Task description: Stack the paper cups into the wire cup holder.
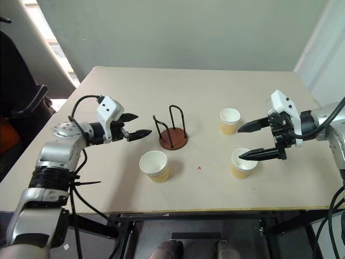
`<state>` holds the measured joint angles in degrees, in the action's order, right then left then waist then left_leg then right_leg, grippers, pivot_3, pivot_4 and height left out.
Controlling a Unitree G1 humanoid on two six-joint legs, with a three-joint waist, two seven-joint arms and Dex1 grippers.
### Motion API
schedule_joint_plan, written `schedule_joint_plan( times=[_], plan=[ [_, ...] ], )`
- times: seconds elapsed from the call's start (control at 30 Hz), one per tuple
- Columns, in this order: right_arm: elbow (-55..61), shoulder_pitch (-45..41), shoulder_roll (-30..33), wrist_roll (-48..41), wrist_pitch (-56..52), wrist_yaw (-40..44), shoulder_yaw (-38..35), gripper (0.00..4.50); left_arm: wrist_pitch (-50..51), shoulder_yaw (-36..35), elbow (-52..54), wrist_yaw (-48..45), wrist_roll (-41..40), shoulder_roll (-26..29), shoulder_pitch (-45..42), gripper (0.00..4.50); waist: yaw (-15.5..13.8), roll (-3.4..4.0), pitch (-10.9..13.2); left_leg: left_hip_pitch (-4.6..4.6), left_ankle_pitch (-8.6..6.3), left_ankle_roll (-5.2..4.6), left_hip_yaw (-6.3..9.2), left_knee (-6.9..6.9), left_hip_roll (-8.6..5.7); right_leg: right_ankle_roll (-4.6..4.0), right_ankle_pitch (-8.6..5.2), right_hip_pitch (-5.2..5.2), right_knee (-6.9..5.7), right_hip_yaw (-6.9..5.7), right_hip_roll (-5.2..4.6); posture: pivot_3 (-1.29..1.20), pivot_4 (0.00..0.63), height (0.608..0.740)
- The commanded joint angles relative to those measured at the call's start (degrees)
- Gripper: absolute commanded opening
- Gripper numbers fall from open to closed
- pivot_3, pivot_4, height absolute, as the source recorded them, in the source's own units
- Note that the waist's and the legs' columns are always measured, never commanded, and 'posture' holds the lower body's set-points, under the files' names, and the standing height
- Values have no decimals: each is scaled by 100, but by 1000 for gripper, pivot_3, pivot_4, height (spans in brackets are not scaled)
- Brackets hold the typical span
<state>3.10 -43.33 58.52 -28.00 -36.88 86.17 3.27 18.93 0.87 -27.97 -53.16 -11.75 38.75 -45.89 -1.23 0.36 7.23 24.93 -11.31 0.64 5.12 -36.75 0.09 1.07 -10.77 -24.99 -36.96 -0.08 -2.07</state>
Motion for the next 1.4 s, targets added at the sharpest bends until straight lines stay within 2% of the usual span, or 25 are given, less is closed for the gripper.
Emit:
schedule_joint_plan(
  times=[0.03,0.17,0.27,0.3,0.37,0.67,0.73,0.93,1.1,1.27,1.4],
  plan=[
    [213,-8,81,-152,-73,-98,-266,4500,-302,20,-489,135,172,-265,-460,4450,-3,0,0,0,1,0,0,-6,-1,3,2,3,1,0,0,0,150,740],
    [323,43,107,-179,-150,-182,-294,4500,-559,16,-1192,271,301,-637,-892,4450,-22,0,0,2,1,-9,0,-23,-3,14,7,15,6,1,0,0,150,740],
    [468,82,117,-254,-250,-257,-348,4500,-929,25,-1880,734,572,-825,-1231,4450,-24,0,0,2,0,-15,-2,-32,-6,25,13,24,15,4,-2,0,150,740],
    [510,106,127,-280,-276,-284,-369,4500,-1038,-9,-2067,893,616,-875,-1336,4290,-24,0,0,2,1,-17,-4,-32,-8,26,13,25,16,5,-3,0,150,740],
    [563,169,161,-300,-303,-332,-409,4500,-1162,-43,-2292,941,637,-930,-1485,3847,-25,0,0,2,4,-19,-7,-33,-10,31,13,26,17,5,-6,0,150,740],
    [667,271,216,-358,-335,-434,-493,4500,-1205,16,-2194,547,686,-817,-1501,570,-38,0,0,4,19,-1,-25,-34,-16,58,1,27,17,16,-6,0,150,740],
    [670,276,206,-353,-312,-446,-482,4500,-1120,8,-2103,438,680,-785,-1455,87,-37,0,0,4,20,-3,-28,-34,-16,63,-2,28,17,17,-7,0,150,740],
    [608,229,187,-309,-228,-434,-448,4500,-766,-84,-1584,120,506,-775,-1444,87,-38,-1,1,5,20,-12,-34,-37,-17,68,-5,29,17,20,-9,0,150,740],
    [596,209,175,-287,-177,-437,-421,4500,139,-193,-757,179,152,-1043,-1775,87,-88,-3,2,13,24,-19,-34,-40,-23,74,-7,29,18,21,-16,0,150,740],
    [651,228,184,-313,-196,-459,-437,4500,1359,-13,624,315,-190,-1396,-1660,87,-93,-3,2,16,20,-30,-50,-46,-28,83,-4,32,28,25,-26,0,150,740],
    [893,472,314,-360,-241,-402,-461,4500,2154,509,2219,105,-413,-1426,-949,87,-88,-2,2,4,20,-31,-63,-58,-26,102,-15,43,25,32,-27,0,150,740]
  ],
)
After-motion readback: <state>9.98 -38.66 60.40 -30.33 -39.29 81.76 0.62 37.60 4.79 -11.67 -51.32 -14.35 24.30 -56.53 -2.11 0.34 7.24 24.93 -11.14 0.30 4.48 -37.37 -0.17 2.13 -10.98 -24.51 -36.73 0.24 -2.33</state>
